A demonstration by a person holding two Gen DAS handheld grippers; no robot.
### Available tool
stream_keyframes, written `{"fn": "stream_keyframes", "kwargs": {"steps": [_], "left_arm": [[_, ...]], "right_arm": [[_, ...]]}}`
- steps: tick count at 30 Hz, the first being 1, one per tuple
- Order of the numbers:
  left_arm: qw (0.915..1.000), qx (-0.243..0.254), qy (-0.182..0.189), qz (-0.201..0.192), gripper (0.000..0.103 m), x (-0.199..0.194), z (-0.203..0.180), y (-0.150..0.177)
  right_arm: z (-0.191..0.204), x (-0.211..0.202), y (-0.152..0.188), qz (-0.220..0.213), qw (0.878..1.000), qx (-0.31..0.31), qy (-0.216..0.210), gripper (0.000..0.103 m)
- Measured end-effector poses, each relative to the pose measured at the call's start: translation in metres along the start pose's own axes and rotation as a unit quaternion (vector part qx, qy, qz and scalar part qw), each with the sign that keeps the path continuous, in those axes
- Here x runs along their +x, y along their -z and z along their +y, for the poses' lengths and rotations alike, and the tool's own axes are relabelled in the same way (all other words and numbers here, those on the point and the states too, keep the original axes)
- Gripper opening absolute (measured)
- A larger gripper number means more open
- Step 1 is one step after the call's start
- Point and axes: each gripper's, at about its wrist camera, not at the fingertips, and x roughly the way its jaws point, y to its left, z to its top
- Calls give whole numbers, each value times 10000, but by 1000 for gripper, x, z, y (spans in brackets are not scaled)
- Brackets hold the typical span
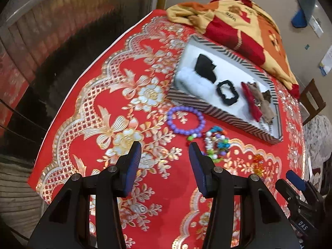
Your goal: Organize jewelry
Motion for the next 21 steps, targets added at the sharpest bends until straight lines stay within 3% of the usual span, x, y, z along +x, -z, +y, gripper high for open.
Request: {"fn": "stream_keyframes", "kwargs": {"steps": [6, 12, 21], "left_arm": [[9997, -41, -58, 216, 47, 18, 9, 1], [9994, -79, -110, 332, 47, 33, 16, -7], [9990, -81, -146, 424, 47, 52, 24, -26]], "right_arm": [[21, 24, -9, -45, 9992, -272, -288, 64], [43, 58, -23, 88, 9967, -693, -417, 45], [63, 106, -47, 373, 9915, -1186, -392, 33]]}}
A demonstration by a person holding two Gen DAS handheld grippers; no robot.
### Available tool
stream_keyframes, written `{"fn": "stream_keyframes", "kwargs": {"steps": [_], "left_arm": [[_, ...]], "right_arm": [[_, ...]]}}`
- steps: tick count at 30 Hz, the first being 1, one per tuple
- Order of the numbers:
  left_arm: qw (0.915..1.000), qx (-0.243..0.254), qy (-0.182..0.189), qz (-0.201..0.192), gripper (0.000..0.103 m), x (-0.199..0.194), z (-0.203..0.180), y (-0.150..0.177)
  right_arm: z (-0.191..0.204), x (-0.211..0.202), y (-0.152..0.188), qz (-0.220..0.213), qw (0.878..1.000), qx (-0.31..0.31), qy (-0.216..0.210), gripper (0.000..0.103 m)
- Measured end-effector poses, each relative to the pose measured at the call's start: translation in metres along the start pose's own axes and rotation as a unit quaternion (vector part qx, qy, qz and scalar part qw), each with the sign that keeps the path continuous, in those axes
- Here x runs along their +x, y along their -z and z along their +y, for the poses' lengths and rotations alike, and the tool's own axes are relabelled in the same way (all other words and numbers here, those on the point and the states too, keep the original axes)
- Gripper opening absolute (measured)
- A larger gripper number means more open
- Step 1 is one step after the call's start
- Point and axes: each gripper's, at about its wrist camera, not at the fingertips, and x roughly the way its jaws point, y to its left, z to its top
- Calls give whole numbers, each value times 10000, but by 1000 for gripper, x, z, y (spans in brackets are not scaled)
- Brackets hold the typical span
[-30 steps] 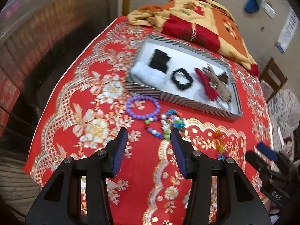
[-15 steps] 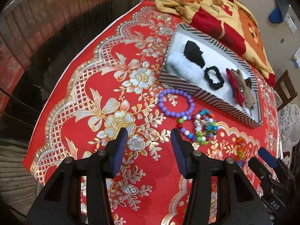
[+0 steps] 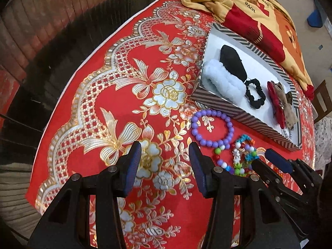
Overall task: Organize jewelry
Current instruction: 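Move both open tools over the bead bracelets beside the tray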
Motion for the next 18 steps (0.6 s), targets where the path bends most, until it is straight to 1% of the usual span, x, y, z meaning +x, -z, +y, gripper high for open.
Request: {"fn": "stream_keyframes", "kwargs": {"steps": [2, 3, 5, 7, 11, 18], "left_arm": [[10000, 21, 30, 47, 47, 5, -1, -4], [10000, 24, 41, 65, 47, 8, -1, -6], [9999, 43, 72, 106, 47, 12, -3, -10], [9998, 67, 85, 143, 47, 16, -5, -13], [9996, 112, 153, 203, 47, 23, -10, -18], [9991, 324, 116, 242, 47, 34, -25, -25]], "right_arm": [[0, 9, -3, 103, 9999, -67, 12, 31], [-2, 15, -4, 165, 9998, -89, 24, 28], [-3, 18, -5, 161, 9998, -123, -7, 21], [-5, 18, -6, 232, 9996, -120, -106, 10], [-7, 9, -3, 182, 9995, -187, -149, 9], [-34, -34, 4, -288, 9985, 381, -274, 9]]}}
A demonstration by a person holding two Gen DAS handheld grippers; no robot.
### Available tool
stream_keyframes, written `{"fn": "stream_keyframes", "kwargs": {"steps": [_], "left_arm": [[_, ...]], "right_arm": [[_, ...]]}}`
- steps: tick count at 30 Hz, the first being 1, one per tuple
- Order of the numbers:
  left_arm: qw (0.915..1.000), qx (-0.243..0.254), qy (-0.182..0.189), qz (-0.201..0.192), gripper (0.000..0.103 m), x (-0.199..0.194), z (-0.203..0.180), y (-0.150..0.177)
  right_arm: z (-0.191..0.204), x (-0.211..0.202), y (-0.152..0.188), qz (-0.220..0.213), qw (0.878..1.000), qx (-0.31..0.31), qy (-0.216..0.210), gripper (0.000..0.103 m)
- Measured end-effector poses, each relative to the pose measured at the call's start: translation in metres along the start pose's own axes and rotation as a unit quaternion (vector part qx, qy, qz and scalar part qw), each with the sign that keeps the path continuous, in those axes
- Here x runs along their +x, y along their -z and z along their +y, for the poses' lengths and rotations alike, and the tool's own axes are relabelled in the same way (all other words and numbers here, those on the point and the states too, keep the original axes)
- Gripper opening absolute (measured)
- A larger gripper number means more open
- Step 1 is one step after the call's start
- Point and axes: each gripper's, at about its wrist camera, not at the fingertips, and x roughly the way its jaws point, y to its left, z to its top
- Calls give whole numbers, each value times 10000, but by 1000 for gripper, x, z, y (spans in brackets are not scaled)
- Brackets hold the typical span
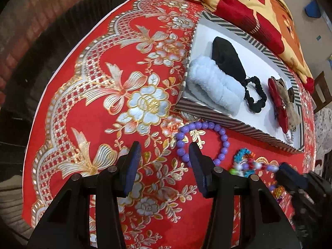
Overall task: Organize jewelry
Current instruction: 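Move both open tools over the bead bracelets beside the tray, then grasp multicolour bracelet with right tool while left tool grasps purple bracelet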
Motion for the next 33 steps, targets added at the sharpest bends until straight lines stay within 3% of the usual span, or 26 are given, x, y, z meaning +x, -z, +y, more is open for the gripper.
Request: {"fn": "stream_keyframes", "kwargs": {"steps": [12, 17, 20, 22, 29, 31, 33], "left_arm": [[9976, 508, -466, -73, 47, 21, -25, -5], [9972, 580, -443, -141, 47, 23, -30, -7], [9966, 684, -397, -218, 46, 23, -33, -6], [9959, 751, -426, -267, 31, 24, -37, -6], [9971, 661, -294, -237, 24, 22, -31, -9], [9964, 724, -334, -282, 13, 22, -33, -8], [9967, 715, -244, -288, 8, 22, -32, -7]], "right_arm": [[-33, -53, 7, -476, 9974, 548, 42, 9], [-41, -42, 13, -177, 9985, 491, 144, 9], [-42, -21, 21, 102, 9985, 351, 417, 20], [-44, -5, 24, 246, 9980, 340, 467, 31], [-36, 28, 25, 602, 9950, -112, 793, 31], [-35, 29, 25, 569, 9938, -189, 936, 17], [-37, 28, 25, 563, 9939, -166, 929, 9]]}}
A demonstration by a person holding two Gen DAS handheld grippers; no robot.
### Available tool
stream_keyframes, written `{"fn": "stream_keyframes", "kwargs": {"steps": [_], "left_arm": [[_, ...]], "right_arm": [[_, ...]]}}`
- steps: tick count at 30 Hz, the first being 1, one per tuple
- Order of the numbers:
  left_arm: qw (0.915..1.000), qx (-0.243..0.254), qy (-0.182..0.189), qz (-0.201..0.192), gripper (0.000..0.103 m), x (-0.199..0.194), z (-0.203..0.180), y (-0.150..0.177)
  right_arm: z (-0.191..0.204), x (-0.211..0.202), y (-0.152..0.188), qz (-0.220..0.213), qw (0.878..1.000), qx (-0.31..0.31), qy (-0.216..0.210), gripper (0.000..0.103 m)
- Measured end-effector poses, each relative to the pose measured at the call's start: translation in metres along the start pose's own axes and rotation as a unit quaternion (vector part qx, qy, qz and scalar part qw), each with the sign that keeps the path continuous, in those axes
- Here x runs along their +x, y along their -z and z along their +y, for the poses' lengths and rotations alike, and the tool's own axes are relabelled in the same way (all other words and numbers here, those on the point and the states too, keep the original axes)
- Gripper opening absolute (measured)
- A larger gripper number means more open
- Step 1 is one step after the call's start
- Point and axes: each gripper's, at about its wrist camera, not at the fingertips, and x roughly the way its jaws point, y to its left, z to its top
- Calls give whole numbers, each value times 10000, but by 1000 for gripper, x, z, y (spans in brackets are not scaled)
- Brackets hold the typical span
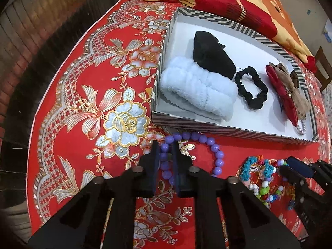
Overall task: Organize jewelry
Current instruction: 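Grasp multicolour bracelet with right tool while left tool grasps purple bracelet, then lower both bracelets into the tray and open both tools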
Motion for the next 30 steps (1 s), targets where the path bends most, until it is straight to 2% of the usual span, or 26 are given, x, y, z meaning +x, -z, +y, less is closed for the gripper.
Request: {"fn": "stream_keyframes", "kwargs": {"steps": [2, 4, 12, 20, 30], "left_arm": [[9997, -65, 230, 85, 8, -1, 3, 2], [9991, -107, 386, 108, 8, -6, 5, 4], [9974, -95, 658, -292, 8, -59, 7, 6], [9950, 62, 739, -674, 8, -103, -7, -9], [9920, 488, 728, -912, 8, -112, -44, -45]], "right_arm": [[-4, -5, 2, -18, 9998, 135, -173, 9], [-5, -18, 2, -173, 9996, 135, -171, 8], [-5, -86, -4, -864, 9952, 165, -435, 8], [-5, -117, -22, -1261, 9913, 103, -376, 8], [-28, -126, -52, -1510, 9882, 214, -135, 8]]}}
